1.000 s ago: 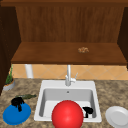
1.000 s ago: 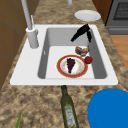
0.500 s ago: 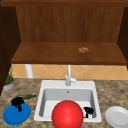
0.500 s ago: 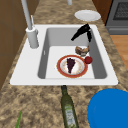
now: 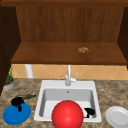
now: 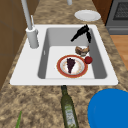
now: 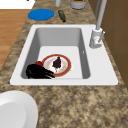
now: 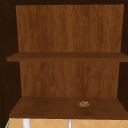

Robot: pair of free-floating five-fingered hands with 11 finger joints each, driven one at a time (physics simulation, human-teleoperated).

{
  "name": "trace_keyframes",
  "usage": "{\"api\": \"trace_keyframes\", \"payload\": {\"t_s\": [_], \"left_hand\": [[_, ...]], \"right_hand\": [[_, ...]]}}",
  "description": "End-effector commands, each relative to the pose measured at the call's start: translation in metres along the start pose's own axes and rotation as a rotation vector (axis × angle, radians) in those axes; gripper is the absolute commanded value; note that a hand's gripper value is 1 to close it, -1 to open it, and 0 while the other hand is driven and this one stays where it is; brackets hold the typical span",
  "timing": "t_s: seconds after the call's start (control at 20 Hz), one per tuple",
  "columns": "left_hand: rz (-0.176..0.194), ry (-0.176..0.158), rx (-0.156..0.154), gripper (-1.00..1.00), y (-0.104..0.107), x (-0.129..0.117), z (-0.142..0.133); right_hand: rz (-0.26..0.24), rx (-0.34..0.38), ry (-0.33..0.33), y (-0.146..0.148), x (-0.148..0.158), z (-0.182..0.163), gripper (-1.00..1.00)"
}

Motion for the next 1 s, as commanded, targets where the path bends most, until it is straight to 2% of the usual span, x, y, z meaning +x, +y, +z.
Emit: {"api": "trace_keyframes", "payload": {"t_s": [0.0, 0.05, 0.1, 0.25, 0.65, 0.75, 0.85, 0.9, 0.95], "left_hand": [[0.000, 0.000, 0.000, 0.00, 0.000, 0.000, 0.000], [0.000, 0.000, 0.000, 0.00, 0.000, 0.000, 0.000], [0.000, 0.000, 0.000, 0.00, 0.000, 0.000, 0.000], [0.000, 0.000, 0.000, 0.00, 0.000, 0.000, 0.000], [0.000, 0.000, 0.000, 0.00, 0.000, 0.000, 0.000], [0.000, 0.000, 0.000, 0.00, 0.000, 0.000, 0.000], [0.000, 0.000, 0.000, 0.00, 0.000, 0.000, 0.000], [0.000, 0.000, 0.000, 0.00, 0.000, 0.000, 0.000], [0.000, 0.000, 0.000, 0.00, 0.000, 0.000, 0.000]], "right_hand": [[-0.079, 0.072, -0.027, 0.006, -0.014, 0.003, -1.00], [-0.086, 0.082, -0.028, 0.005, -0.010, 0.007, 1.00], [-0.069, 0.068, -0.050, 0.005, -0.009, 0.006, 1.00], [-0.101, 0.089, -0.063, 0.004, -0.009, 0.001, 1.00], [-0.163, 0.178, -0.173, 0.007, -0.018, 0.009, 1.00], [-0.173, 0.222, -0.178, 0.003, -0.008, 0.007, 1.00], [-0.158, 0.245, -0.170, -0.005, -0.010, 0.010, 1.00], [-0.140, 0.231, -0.174, -0.002, -0.009, 0.009, 1.00], [-0.122, 0.186, -0.193, 0.002, -0.011, 0.007, 1.00]]}}
